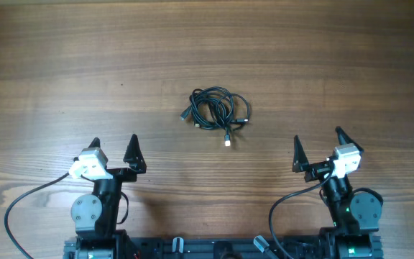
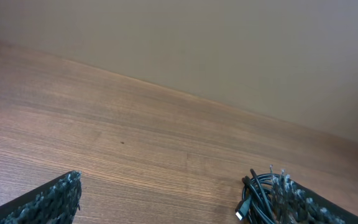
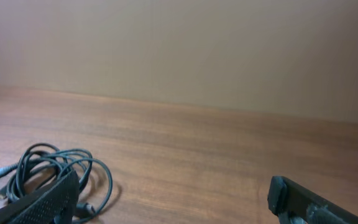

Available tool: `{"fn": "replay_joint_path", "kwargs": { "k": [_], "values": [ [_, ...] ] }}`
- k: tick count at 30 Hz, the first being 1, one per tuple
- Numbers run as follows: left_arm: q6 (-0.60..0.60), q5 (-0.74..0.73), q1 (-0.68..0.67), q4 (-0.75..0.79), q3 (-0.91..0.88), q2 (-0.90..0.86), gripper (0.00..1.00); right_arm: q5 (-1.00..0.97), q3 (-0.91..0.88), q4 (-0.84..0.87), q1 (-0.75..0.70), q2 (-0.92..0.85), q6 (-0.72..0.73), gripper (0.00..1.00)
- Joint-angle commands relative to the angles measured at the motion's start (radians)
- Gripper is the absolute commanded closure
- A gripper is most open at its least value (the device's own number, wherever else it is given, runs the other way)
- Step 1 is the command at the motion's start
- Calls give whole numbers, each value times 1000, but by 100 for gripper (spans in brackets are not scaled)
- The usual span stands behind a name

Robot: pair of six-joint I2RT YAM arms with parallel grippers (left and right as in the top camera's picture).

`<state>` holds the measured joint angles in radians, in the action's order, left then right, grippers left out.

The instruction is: Untangle cables

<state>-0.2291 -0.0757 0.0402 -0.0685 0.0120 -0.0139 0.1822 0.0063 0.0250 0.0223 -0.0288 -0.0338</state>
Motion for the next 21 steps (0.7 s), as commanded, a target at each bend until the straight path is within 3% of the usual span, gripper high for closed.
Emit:
{"fn": "replay_joint_path", "kwargs": {
  "k": [1,21],
  "values": [
    [13,6,-6,-3,-6,7,0,-1,-1,-12,-5,5,-30,0],
    [13,7,-5,-3,-6,7,0,3,-1,-12,-5,-1,48,0]
  ]
}}
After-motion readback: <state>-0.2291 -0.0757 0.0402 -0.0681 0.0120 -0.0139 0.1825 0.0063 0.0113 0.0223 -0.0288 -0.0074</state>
